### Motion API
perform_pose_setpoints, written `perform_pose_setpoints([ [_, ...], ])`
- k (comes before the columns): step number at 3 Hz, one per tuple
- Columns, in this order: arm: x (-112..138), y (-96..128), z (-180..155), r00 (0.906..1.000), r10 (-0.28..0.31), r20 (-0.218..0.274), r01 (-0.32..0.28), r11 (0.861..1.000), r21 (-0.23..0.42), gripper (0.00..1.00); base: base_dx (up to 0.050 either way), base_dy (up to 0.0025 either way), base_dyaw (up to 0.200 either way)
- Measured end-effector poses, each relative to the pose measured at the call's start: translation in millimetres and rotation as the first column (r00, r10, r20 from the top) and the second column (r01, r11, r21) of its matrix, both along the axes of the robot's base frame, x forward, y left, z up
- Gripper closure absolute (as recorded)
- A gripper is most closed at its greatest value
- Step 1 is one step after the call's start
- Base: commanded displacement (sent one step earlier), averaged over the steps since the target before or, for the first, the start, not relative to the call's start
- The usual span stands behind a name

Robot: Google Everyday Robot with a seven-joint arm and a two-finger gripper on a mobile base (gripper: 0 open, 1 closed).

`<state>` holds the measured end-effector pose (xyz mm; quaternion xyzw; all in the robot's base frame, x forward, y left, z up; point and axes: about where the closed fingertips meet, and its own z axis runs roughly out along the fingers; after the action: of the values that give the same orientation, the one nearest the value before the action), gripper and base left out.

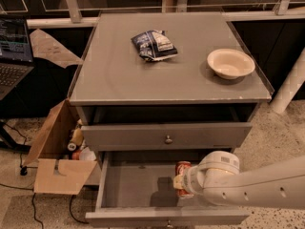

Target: Pick coke can from middle drawer and place on counter

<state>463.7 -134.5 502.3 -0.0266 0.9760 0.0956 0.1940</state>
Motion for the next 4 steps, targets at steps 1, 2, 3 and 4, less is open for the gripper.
perform_pose_setpoints([
  [1,-31.6,11.2,1.1,0.9961,0.089,-0.002,-0.088,0.994,0.061,1.0,0.0,0.0,0.0],
  [2,-62.2,25.3,-6.6,0.9755,0.219,-0.014,-0.217,0.97,0.106,1.0,0.0,0.0,0.0],
  [3,-62.7,37.2,1.0,0.9576,0.288,0.01,-0.286,0.948,0.142,1.0,0.0,0.0,0.0],
  [4,-66.1,45.7,-0.7,0.9483,0.317,0.007,-0.314,0.934,0.169,1.0,0.0,0.0,0.0],
])
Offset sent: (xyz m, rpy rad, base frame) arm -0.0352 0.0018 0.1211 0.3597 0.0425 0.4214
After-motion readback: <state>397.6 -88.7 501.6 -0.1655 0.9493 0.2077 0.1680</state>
